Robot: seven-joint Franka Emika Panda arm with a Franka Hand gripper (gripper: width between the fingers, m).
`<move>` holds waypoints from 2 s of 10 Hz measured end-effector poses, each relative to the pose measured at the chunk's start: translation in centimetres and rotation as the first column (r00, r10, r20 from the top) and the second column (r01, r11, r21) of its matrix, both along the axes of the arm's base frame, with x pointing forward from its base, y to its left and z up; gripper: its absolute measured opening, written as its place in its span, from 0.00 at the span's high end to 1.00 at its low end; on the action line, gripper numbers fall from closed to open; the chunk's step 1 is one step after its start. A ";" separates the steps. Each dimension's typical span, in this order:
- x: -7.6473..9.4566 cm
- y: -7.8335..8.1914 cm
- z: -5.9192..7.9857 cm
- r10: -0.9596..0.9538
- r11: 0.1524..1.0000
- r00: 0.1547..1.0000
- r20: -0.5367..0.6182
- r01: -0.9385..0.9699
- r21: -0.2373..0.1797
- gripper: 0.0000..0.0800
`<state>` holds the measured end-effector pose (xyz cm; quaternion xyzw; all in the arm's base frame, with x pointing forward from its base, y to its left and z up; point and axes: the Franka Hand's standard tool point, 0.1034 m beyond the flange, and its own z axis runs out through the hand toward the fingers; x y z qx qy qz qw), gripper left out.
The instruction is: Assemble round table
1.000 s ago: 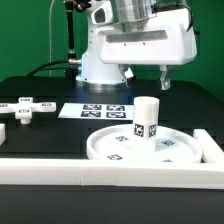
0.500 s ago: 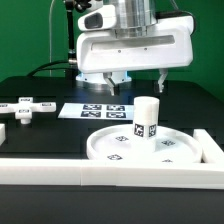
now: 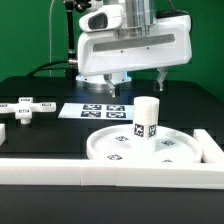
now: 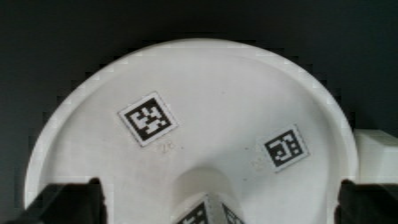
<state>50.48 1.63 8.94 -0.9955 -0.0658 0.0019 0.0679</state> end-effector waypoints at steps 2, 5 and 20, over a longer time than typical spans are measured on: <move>-1.8 -3.2 -0.4 0.051 0.999 0.999 0.015 -0.051 -0.013 0.19; -2.1 -5.4 -0.4 0.059 0.998 0.998 0.018 -0.058 -0.015 0.19; -4.3 -13.7 -1.2 0.754 0.650 0.656 0.045 -0.733 -0.201 0.19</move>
Offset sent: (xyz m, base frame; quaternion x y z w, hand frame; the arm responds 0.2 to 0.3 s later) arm -0.0034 -0.0530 0.0026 0.0155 0.0120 -0.0330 0.9993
